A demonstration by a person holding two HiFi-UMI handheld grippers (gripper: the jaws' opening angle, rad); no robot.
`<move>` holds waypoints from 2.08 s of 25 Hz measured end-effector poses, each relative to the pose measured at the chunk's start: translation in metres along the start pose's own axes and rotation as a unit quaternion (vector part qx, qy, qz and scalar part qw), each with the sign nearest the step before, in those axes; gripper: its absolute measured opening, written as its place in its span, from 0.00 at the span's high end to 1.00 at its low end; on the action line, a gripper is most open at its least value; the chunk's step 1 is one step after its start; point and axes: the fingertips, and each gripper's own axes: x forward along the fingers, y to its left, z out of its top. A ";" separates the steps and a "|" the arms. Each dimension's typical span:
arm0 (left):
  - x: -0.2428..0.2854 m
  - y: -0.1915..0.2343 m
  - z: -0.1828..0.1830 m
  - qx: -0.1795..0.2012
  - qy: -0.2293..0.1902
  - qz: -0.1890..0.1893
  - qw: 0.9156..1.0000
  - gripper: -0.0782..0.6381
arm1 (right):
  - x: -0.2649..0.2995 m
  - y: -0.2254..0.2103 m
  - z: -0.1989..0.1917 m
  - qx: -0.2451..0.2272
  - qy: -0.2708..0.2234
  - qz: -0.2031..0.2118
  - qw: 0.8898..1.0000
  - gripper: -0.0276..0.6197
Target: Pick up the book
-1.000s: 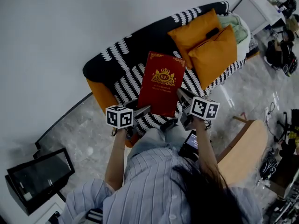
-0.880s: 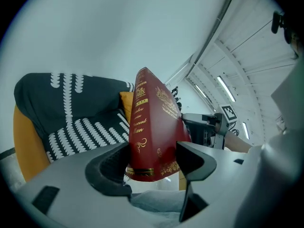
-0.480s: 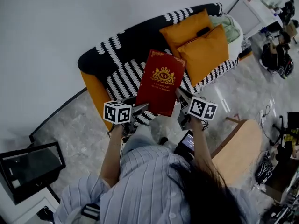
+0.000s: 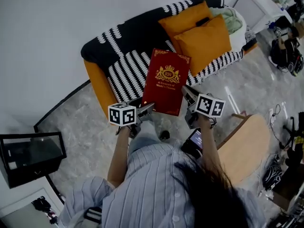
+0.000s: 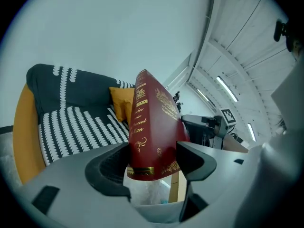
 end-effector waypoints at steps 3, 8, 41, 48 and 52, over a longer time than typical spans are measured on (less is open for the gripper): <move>-0.007 -0.017 -0.024 -0.008 -0.006 0.011 1.000 0.44 | -0.019 -0.001 -0.017 -0.003 0.008 0.013 1.000 0.86; -0.008 -0.025 -0.030 -0.015 -0.008 0.031 0.999 0.44 | -0.022 -0.004 -0.018 0.002 0.016 0.029 0.999 0.86; -0.178 0.009 -0.168 -0.028 -0.006 0.054 0.998 0.44 | -0.036 0.108 -0.206 0.005 0.050 0.043 0.998 0.86; -0.253 0.020 -0.221 -0.012 0.007 0.035 0.999 0.44 | -0.055 0.166 -0.281 0.008 0.029 0.028 0.999 0.86; -0.283 0.026 -0.242 -0.012 0.006 0.031 0.999 0.44 | -0.059 0.190 -0.310 0.005 0.024 0.024 0.999 0.86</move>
